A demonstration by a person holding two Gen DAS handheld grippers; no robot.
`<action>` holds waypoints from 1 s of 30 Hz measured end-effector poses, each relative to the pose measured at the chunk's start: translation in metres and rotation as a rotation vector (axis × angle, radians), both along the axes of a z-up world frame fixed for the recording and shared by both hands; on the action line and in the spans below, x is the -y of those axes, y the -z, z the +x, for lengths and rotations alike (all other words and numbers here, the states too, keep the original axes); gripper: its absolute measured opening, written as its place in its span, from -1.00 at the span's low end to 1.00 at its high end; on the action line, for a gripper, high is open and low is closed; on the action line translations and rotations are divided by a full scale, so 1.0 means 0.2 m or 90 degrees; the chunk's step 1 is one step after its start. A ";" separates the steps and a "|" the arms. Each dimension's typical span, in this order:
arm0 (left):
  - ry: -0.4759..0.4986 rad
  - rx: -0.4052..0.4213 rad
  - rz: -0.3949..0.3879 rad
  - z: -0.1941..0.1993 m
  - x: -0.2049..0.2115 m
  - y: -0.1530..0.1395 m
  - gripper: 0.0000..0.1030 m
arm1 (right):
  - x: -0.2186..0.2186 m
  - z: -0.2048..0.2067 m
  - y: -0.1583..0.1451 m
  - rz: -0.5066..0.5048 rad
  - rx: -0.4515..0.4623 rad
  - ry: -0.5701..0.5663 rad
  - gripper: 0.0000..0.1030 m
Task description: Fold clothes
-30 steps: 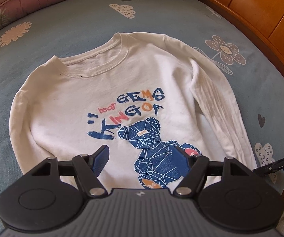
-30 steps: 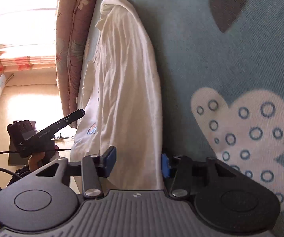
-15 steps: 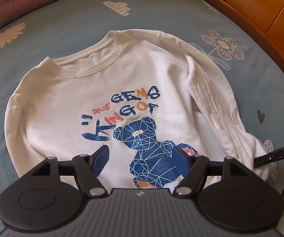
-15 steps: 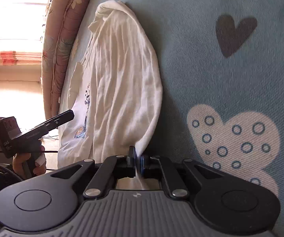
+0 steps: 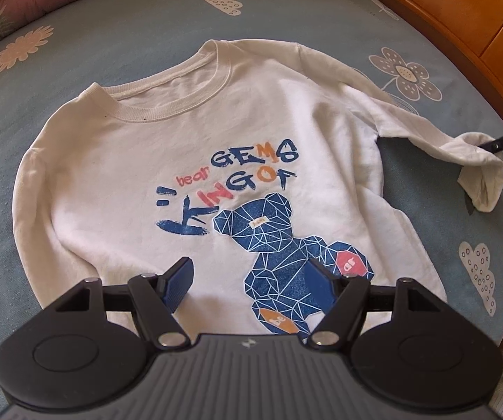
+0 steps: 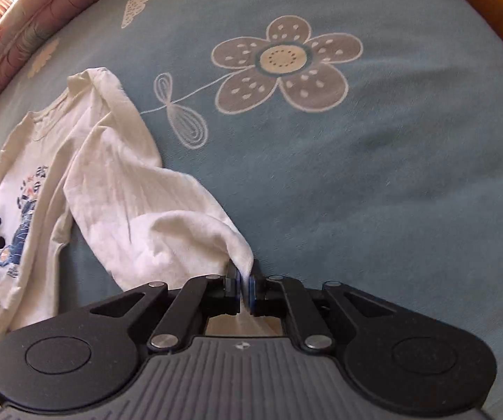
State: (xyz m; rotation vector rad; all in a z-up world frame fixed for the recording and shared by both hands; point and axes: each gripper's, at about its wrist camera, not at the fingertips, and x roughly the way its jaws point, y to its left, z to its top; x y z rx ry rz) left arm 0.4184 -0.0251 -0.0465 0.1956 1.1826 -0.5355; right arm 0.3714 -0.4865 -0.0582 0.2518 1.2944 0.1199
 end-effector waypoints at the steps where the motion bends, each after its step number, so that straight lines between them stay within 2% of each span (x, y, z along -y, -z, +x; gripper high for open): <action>1: 0.000 0.000 0.001 0.00 0.00 0.00 0.38 | 0.03 0.03 -0.02 -0.025 0.004 -0.004 -0.85; 9: -0.003 0.006 0.000 0.04 -0.03 -0.02 0.38 | 0.11 0.24 -0.22 -0.229 0.029 -0.033 -0.85; 14: -0.013 0.010 -0.004 0.07 -0.05 -0.03 0.38 | 0.17 0.31 -0.23 -0.274 0.050 0.012 -0.83; 16: -0.017 0.011 -0.003 0.08 -0.05 -0.02 0.38 | 0.18 0.32 -0.21 -0.258 0.069 0.042 -0.68; 17: -0.019 0.010 -0.003 0.08 -0.06 -0.02 0.38 | 0.19 0.31 -0.21 -0.238 0.084 0.060 -0.48; 18: -0.020 0.010 -0.005 0.09 -0.06 -0.02 0.38 | 0.20 0.29 -0.22 -0.214 0.109 0.079 -0.39; 21: -0.021 0.011 -0.004 0.09 -0.07 -0.02 0.38 | 0.26 0.18 -0.28 -0.159 0.180 0.174 -0.19; 24: -0.030 0.005 -0.006 0.10 -0.08 -0.01 0.38 | 0.36 0.03 -0.28 -0.122 0.223 0.305 -0.16; 27: -0.038 -0.003 -0.010 0.12 -0.08 0.01 0.38 | 0.47 -0.08 -0.16 -0.108 0.191 0.427 -0.16; 30: -0.030 -0.007 -0.009 0.12 -0.05 0.01 0.38 | 0.56 -0.16 0.01 -0.066 0.155 0.537 -0.17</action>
